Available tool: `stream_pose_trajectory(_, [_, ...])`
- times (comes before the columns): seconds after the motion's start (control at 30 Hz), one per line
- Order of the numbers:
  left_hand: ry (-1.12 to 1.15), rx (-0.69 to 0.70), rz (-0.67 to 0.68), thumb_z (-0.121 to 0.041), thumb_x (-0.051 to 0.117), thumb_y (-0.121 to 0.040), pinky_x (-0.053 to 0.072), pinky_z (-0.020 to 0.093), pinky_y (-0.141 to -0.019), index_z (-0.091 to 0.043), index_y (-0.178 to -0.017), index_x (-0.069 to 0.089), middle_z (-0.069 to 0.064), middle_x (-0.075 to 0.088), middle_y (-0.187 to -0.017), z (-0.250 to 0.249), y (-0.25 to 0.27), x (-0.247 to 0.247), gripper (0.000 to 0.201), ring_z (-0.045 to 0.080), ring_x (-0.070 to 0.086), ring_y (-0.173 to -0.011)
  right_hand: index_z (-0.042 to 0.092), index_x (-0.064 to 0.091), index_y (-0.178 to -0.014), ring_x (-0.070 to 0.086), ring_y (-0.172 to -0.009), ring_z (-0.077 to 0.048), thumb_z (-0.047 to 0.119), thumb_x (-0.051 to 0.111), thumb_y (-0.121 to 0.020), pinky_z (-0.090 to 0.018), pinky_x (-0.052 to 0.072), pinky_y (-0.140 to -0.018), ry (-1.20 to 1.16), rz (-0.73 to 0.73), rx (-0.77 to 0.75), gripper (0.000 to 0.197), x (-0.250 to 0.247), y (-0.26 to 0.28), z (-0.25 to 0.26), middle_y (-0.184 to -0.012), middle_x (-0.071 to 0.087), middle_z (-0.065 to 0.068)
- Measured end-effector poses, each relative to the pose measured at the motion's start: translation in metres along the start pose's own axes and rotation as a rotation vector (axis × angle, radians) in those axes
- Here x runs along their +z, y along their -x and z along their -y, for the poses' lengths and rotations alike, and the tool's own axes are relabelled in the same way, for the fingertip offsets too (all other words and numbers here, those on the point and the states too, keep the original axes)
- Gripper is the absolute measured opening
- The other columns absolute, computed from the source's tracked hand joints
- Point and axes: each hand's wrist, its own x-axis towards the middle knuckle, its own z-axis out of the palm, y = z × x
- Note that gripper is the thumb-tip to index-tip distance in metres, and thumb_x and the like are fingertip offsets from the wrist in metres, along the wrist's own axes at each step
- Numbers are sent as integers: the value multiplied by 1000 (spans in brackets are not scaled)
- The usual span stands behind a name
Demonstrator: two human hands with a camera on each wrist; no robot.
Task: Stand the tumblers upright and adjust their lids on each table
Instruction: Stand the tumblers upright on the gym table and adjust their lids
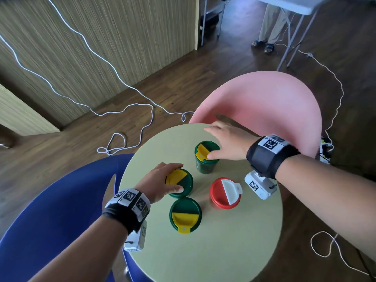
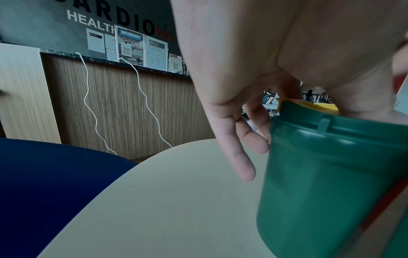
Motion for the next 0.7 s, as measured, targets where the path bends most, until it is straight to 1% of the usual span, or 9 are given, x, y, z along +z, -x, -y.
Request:
stream_pose_trajectory(0.1, [-17, -10, -31, -48, 81, -79, 48, 38, -98, -45, -145, 39, -11, 51, -123, -1, 1, 1, 78, 21, 55, -116, 16, 58, -137, 49, -126, -27, 48, 69, -82, -47, 46, -105, -26, -206, -75, 64, -16, 23, 31, -136, 53, -3])
stream_pose_trajectory(0.17, [-12, -15, -64, -50, 80, -78, 49, 39, -99, -43, -146, 38, -8, 52, -129, 1, 5, 3, 80, 22, 57, -116, 15, 67, -124, 58, -114, -27, 45, 70, -82, -44, 51, -96, -37, -287, -87, 52, -15, 42, 57, -123, 61, -3])
stream_pose_trajectory(0.23, [15, 2, -86, -48, 78, -81, 49, 39, -99, -40, -147, 38, -6, 52, -133, 4, 9, 7, 78, 22, 58, -115, 15, 69, -113, 63, -99, -28, 50, 68, -82, -42, 54, -85, -49, -276, -25, 47, -6, 62, 85, -111, 64, -3])
stream_pose_trajectory(0.3, [33, 19, -94, -46, 75, -85, 50, 41, -99, -38, -149, 37, -4, 53, -135, 8, 13, 10, 75, 23, 60, -112, 14, 66, -109, 64, -92, -28, 61, 63, -84, -41, 55, -77, -63, -210, 71, 53, 11, 82, 111, -106, 63, -3])
stream_pose_trajectory(0.4, [67, 26, -105, -42, 73, -87, 51, 43, -100, -33, -149, 40, 1, 55, -137, 12, 13, 9, 70, 25, 63, -108, 15, 59, -108, 59, -89, -24, 71, 59, -82, -35, 43, -68, -95, -132, 220, 62, 49, 107, 144, -102, 57, -1])
stream_pose_trajectory(0.43, [77, 25, -105, -42, 73, -88, 51, 43, -100, -31, -148, 41, 2, 55, -138, 13, 12, 9, 69, 25, 64, -108, 15, 57, -107, 56, -89, -22, 73, 58, -81, -33, 38, -68, -116, -135, 266, 64, 64, 113, 153, -99, 53, 1])
stream_pose_trajectory(0.5, [80, 28, -99, -42, 73, -87, 50, 41, -99, -27, -147, 44, 3, 57, -138, 16, 10, 8, 68, 25, 64, -110, 16, 53, -111, 55, -97, -21, 77, 56, -75, -29, 37, -69, -151, -159, 354, 71, 93, 120, 168, -104, 49, 1])
stream_pose_trajectory(0.6, [75, 48, -100, -43, 73, -86, 51, 40, -97, -23, -143, 49, 2, 62, -134, 19, 7, 8, 65, 24, 65, -110, 15, 47, -127, 52, -115, -24, 79, 61, -73, -33, 47, -75, -163, -157, 490, 85, 126, 121, 184, -125, 50, -3])
stream_pose_trajectory(0.7, [67, 60, -96, -43, 75, -85, 51, 39, -95, -21, -139, 52, 1, 64, -129, 20, 4, 6, 63, 24, 64, -110, 13, 44, -136, 49, -124, -26, 74, 67, -74, -36, 53, -86, -198, -213, 556, 90, 144, 117, 191, -136, 46, -5])
